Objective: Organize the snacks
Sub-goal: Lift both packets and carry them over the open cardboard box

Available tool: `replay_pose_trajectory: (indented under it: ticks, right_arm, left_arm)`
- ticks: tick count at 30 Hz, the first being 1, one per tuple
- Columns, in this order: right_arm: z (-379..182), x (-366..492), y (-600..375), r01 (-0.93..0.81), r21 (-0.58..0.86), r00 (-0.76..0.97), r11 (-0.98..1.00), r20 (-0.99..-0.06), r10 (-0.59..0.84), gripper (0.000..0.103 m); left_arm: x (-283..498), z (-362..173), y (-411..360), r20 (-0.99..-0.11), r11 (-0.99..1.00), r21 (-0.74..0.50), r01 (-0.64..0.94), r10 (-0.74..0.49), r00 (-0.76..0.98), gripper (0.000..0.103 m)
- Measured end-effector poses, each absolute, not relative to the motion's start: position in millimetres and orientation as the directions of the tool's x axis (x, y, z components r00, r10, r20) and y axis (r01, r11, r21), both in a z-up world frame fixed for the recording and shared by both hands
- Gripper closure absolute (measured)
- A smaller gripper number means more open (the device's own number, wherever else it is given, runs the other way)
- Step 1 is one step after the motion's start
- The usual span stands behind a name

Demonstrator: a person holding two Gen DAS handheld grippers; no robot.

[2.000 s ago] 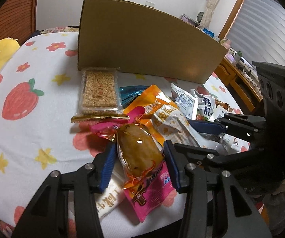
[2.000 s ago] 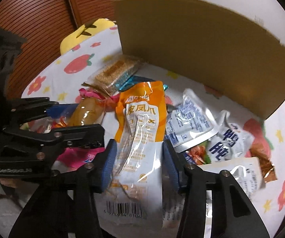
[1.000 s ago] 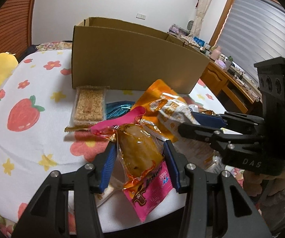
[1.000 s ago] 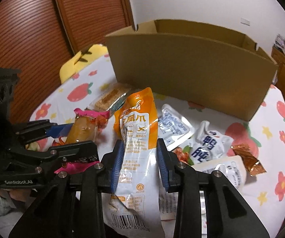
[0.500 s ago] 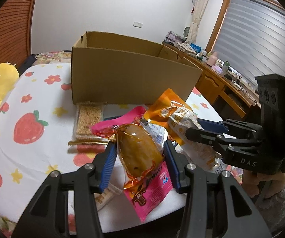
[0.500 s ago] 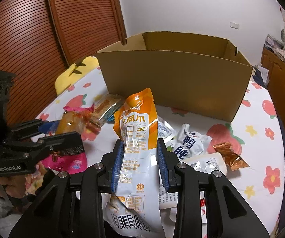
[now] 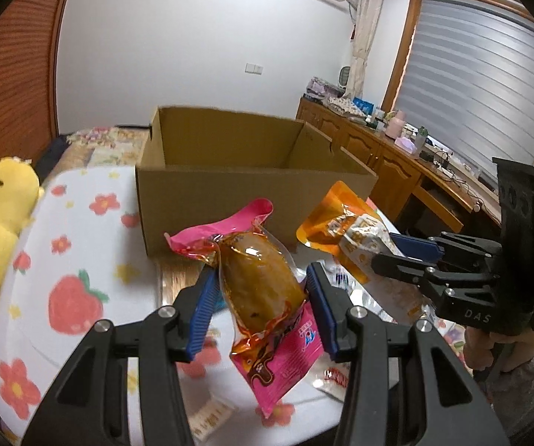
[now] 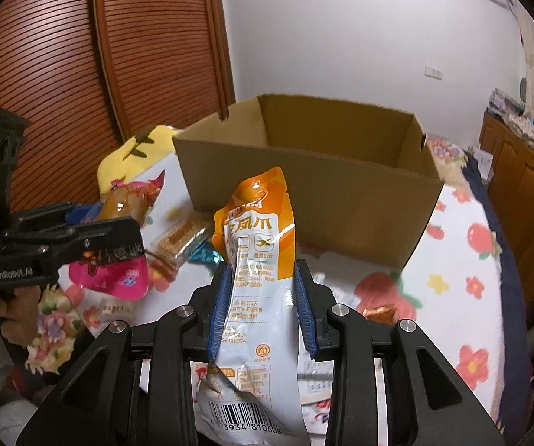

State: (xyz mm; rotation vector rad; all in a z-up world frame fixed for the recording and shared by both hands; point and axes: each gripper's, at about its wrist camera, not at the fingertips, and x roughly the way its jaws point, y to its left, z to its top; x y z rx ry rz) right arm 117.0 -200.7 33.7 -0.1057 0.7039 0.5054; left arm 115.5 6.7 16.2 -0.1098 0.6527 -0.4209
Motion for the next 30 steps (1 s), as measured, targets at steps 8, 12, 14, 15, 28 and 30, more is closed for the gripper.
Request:
replay_pose_trajectory:
  ticks: [8,12,14,15,28,30]
  right_arm:
    - [68,135,-204,-0.470,0.003,0.701,0.882,-0.606,0.376,0.071]
    - [85,149,-208,-0.458,-0.010,0.725,0.889,-0.583,0.367,0.071]
    - [92,156,-209,-0.450,-0.019,0.736,0.893,-0.575,0.358,0.071]
    - [96,161,-210,-0.444,-0.026,0.742,0.895,-0.570,0.352,0.071]
    - [112,214,-205,-0.407,-0.102,0.775,0.908,-0.565,0.284,0.071]
    - [108,224,-204,-0.399,-0.111,0.775,0.910,-0.571,0.270,0.071]
  left_arm:
    - [141,55,4,-0.527,0.915,-0.177,0.364,-0.400,0.750,0.056]
    - [152,76,2,-0.506,0.916,-0.146,0.374,-0.394,0.767,0.056]
    - [158,86,0,-0.497,0.915,-0.133,0.380,-0.394,0.773,0.056]
    - [162,89,0,-0.496,0.915,-0.128,0.383,-0.394,0.774,0.056]
    - [217,97,-21,-0.523,0.918,-0.072,0.390,-0.367,0.769,0.056]
    - [229,92,-24,-0.531,0.920,-0.087,0.383,-0.368,0.763,0.056]
